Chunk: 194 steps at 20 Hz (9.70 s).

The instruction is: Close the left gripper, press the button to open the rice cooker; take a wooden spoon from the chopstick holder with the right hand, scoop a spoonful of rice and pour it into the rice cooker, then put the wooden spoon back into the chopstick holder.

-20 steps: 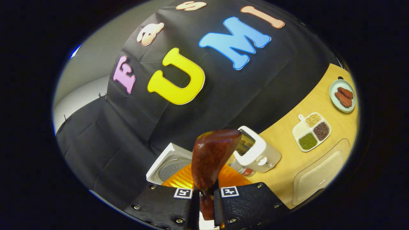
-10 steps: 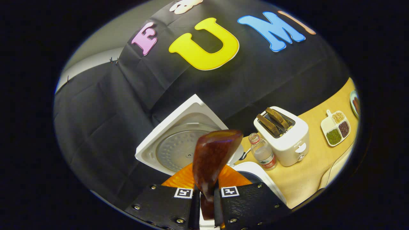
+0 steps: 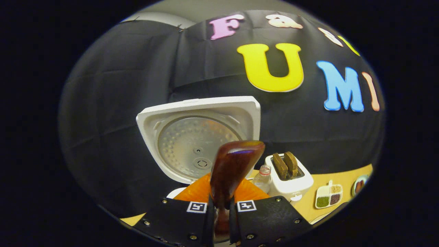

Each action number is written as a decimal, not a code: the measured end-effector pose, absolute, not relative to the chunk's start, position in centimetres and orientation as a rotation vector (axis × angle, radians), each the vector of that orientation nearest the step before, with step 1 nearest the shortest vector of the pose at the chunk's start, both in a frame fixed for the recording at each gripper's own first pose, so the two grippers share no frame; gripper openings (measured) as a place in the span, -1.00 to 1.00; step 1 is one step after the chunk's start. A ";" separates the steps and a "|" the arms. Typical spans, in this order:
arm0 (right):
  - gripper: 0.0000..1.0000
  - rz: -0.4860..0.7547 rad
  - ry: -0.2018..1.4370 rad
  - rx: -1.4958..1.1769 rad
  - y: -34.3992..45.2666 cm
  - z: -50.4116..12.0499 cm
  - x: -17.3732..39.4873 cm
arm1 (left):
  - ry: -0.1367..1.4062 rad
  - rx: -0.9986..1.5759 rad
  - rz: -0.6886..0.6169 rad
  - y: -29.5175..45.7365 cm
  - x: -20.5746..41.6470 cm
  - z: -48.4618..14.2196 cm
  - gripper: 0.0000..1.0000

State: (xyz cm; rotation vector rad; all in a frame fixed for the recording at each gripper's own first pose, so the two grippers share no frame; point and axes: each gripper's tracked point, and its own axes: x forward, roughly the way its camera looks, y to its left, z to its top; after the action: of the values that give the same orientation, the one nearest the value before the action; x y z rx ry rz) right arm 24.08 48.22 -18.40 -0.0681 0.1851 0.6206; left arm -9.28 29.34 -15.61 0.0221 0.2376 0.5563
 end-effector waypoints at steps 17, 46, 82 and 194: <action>-0.65 0.756 -0.025 -0.384 49.4 -16.1 21.2 | 0.243 0.032 0.555 28.5 -9.6 -15.0 1.00; -0.65 -0.051 0.103 0.412 -8.1 -12.4 25.6 | 0.219 0.045 0.168 8.9 0.0 -12.4 0.96; 0.19 -0.266 0.438 0.362 -20.9 -34.9 23.9 | 0.219 0.151 0.163 -3.3 2.4 -10.8 1.00; 1.00 0.181 0.355 0.189 -2.5 -14.7 6.7 | 0.946 -0.096 0.225 17.6 18.3 -29.5 0.90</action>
State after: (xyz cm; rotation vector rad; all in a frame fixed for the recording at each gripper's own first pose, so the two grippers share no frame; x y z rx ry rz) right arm 6.73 -2.51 -14.71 0.1886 0.3554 0.1812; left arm 18.35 17.57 -29.50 -0.0960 0.9461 0.2253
